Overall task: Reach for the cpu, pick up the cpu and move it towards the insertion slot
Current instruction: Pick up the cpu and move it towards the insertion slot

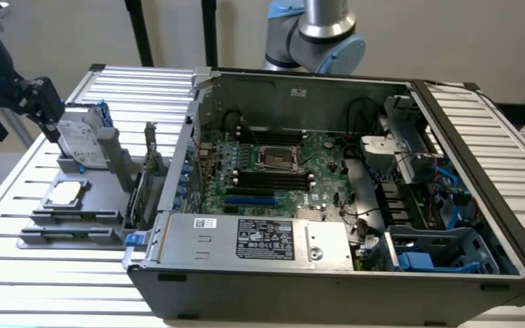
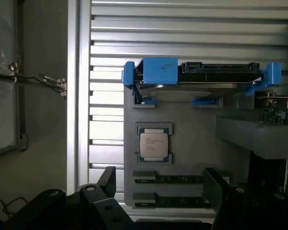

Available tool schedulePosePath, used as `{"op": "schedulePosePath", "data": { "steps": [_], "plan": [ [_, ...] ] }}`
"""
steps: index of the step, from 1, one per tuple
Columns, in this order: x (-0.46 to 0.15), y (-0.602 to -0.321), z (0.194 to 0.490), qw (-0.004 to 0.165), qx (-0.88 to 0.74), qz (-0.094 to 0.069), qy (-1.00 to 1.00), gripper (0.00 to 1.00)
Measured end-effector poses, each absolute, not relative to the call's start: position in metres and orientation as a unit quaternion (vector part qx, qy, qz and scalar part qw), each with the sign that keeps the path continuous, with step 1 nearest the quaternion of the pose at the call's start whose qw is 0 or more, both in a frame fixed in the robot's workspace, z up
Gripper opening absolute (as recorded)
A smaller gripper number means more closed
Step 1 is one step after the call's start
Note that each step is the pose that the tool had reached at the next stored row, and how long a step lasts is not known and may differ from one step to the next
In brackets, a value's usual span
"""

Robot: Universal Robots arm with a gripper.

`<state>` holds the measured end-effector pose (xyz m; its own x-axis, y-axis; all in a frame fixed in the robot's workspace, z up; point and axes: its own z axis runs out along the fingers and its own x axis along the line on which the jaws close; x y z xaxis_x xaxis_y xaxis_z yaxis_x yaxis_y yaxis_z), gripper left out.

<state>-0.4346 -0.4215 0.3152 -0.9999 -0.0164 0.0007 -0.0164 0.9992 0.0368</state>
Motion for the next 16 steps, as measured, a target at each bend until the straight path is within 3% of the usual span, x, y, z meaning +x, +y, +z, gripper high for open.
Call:
{"op": "schedulePosePath", "data": {
  "steps": [16],
  "plan": [
    [-0.435,-0.434,0.286,0.000,0.008,-0.018,-1.000,0.82]
  ]
}}
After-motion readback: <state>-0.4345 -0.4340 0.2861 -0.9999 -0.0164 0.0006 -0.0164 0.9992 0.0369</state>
